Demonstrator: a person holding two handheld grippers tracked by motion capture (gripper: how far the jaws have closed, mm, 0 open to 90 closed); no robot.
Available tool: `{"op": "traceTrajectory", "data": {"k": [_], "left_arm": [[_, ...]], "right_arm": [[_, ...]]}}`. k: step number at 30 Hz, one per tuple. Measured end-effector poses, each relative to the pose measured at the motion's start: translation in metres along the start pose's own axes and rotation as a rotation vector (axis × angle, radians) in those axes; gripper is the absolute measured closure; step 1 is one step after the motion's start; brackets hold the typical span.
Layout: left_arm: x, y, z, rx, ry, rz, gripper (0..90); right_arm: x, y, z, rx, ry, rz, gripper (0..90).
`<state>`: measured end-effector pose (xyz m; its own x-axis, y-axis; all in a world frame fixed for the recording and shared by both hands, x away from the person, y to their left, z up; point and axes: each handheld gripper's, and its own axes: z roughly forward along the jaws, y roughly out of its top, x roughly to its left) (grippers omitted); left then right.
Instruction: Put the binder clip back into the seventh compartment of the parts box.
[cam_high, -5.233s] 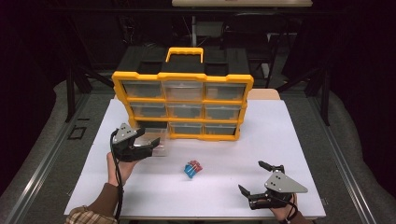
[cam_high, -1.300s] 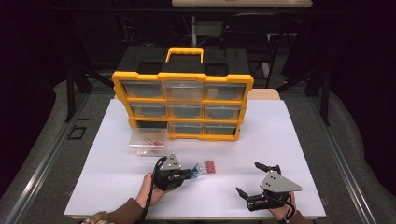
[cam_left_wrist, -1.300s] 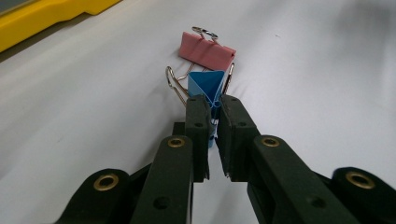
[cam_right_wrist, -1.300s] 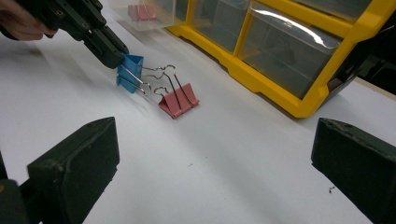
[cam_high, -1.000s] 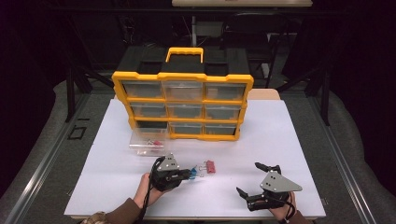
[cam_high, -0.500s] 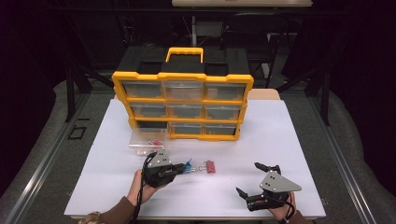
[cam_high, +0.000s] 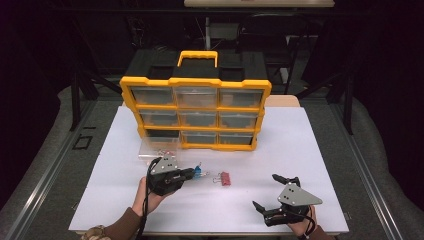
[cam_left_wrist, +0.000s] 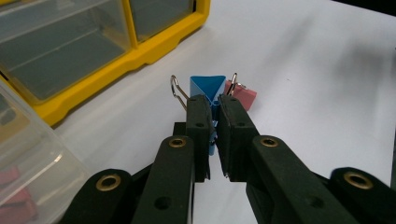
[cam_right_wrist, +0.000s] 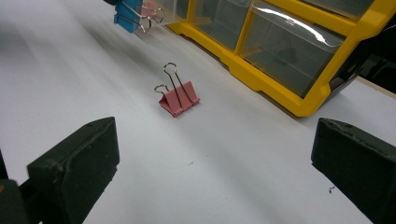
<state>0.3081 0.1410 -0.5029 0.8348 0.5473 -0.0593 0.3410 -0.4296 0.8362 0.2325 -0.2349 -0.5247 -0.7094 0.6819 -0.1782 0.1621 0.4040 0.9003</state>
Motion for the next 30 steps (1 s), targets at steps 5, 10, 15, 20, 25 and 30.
{"op": "traceTrajectory", "data": {"k": [5,10,15,20,25,30], "left_arm": [[0.005,0.005,-0.004,-0.024,0.01,-0.005,83.5],[0.009,0.009,-0.009,-0.052,0.021,-0.013,83.5],[0.012,0.012,-0.013,-0.074,0.033,-0.016,83.5],[0.017,0.015,-0.018,-0.099,0.048,-0.024,83.5],[0.022,0.017,-0.024,-0.128,0.066,-0.036,83.5],[0.027,0.019,-0.03,-0.155,0.079,-0.045,83.5]], "right_arm": [[0.0,0.0,0.001,0.006,0.001,0.0,0.5],[0.0,0.0,0.0,0.003,-0.001,-0.001,0.5],[0.0,0.0,0.001,0.004,0.001,-0.003,0.5],[0.0,0.0,0.0,0.004,0.0,-0.002,0.5],[0.0,0.0,0.001,0.004,0.0,-0.002,0.5],[0.0,0.0,0.001,0.009,0.001,-0.004,0.5]]}}
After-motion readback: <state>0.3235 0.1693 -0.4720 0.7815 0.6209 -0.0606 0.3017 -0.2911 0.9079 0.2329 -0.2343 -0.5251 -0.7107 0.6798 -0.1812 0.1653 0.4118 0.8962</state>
